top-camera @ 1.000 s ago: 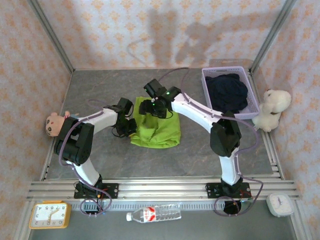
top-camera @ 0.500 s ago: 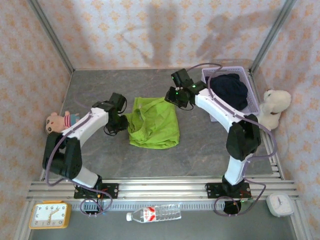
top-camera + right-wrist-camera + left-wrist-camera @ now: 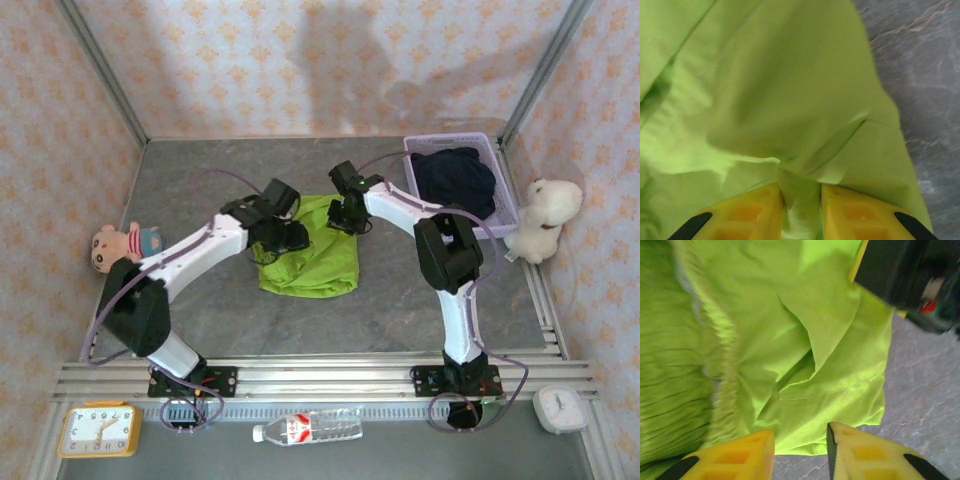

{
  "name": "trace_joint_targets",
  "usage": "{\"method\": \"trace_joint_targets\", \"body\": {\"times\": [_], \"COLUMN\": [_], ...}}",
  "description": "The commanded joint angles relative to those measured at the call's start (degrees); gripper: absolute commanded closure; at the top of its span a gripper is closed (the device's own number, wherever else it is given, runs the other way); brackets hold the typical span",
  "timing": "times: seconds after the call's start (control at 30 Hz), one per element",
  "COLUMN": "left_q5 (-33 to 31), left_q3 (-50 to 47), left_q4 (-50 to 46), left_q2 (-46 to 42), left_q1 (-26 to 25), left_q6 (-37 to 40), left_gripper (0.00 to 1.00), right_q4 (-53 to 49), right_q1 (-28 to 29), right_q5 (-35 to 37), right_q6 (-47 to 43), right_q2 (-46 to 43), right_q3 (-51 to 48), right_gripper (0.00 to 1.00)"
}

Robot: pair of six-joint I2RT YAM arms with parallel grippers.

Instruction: Fold and stack the mixed laundry pile

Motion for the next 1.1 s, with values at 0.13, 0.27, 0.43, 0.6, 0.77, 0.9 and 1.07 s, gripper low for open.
{"method": "trace_joint_targets", "body": {"times": [0.13, 0.27, 0.43, 0.6, 0.77, 0.9, 1.07], "left_q5": [-11.6, -15.3, -14.8, -15.9, -19.6, -13.3, -4.0], "left_q3": [-3.0, -6.6, -0.5, 16.7, 31.7, 27.5, 8.8], "left_q4": [-4.8, -3.9, -3.3, -7.5, -13.7, -11.8, 0.5], "left_q2": [4.7, 4.4, 9.3, 19.5, 23.1, 17.7, 6.3], "left_q1": [2.9, 9.4, 10.7, 10.7, 10.7, 10.3, 3.2], "left_q6": [-0.8, -1.7, 0.2, 8.4, 13.5, 9.3, -0.6], "left_gripper": [0.74, 0.77, 0.77, 0.76, 0.70, 0.63, 0.66], "right_q4": [2.7, 3.6, 7.1, 7.7, 3.2, 0.4, 0.9], "right_q1": [-3.3, -3.3, -2.3, -0.2, -0.3, -1.4, -3.1], "right_q5": [-0.4, -0.2, -4.1, -7.7, -9.3, -9.7, -13.1], "right_q6": [2.3, 4.0, 8.5, 6.3, -2.4, -6.7, -7.0], "right_q2": [-3.1, -7.8, -15.9, -22.8, -20.2, -12.6, -6.2], "right_q3": [-7.4, -14.1, -24.4, -25.0, -14.5, -5.3, -1.8], "right_gripper": [0.75, 0.76, 0.76, 0.75, 0.72, 0.73, 0.75]}}
